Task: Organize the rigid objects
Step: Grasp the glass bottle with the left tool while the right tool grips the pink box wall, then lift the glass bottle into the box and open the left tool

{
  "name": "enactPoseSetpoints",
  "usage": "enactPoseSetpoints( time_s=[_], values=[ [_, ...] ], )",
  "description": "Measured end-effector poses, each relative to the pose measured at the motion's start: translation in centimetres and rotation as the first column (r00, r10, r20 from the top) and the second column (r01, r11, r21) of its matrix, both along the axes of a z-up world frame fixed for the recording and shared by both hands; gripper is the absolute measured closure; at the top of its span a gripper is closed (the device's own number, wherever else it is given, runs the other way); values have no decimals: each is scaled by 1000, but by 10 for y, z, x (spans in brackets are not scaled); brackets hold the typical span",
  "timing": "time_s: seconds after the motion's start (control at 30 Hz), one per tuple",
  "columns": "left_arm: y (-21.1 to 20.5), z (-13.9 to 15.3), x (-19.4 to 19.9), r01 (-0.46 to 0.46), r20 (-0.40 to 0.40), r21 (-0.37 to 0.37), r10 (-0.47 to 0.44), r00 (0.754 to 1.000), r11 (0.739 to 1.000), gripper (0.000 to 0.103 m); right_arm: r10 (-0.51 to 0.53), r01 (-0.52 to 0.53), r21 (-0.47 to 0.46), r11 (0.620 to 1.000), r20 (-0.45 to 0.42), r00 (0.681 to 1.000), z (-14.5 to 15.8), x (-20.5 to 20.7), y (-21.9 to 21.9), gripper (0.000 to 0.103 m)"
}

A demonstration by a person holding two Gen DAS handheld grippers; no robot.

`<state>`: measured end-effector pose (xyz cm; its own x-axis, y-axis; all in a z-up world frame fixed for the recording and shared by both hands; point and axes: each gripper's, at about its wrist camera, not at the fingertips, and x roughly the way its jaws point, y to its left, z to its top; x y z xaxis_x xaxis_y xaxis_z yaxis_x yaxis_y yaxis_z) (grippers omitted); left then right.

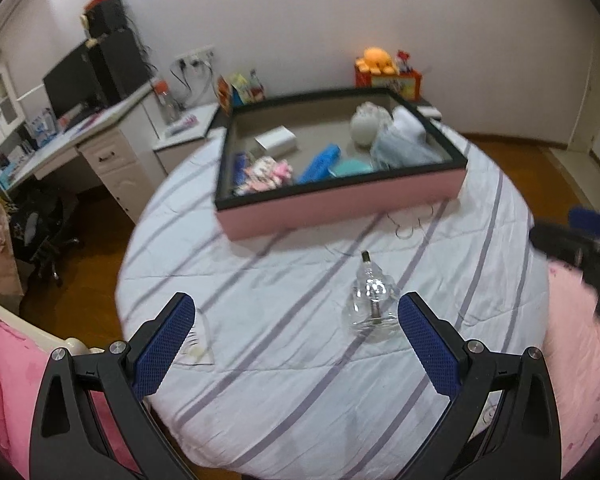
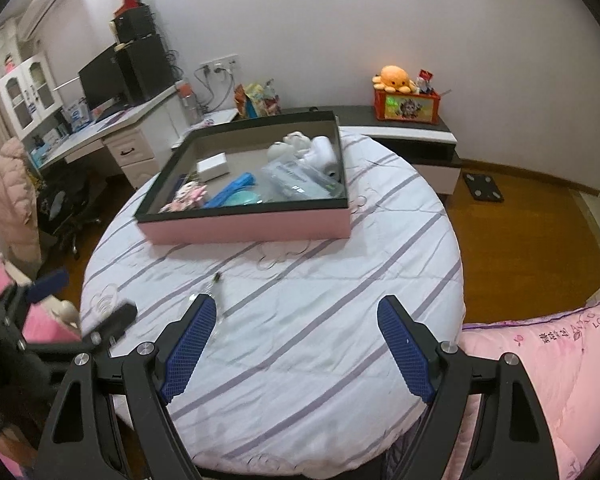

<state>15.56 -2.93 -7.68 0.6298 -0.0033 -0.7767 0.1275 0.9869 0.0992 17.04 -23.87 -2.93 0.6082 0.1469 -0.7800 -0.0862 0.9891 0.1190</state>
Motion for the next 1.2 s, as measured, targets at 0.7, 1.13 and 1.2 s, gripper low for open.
enactPoseSetpoints(
  time_s=[0.7,1.13,1.2],
  values=[
    [-37,-83,61,111,-271,-56,-122,955,992,23,-6,14,47,999,-168,986,-64,165,-49,61],
    [-54,-68,54,159,-239,-38,-164,957,986,72,22,-19,21,1000,-135,991,-64,167,-31,90],
    [-53,-65,53,150,-228,-30,-153,961,988,72,25,-20,39,999,-140,990,-65,167,-34,90]
  ],
)
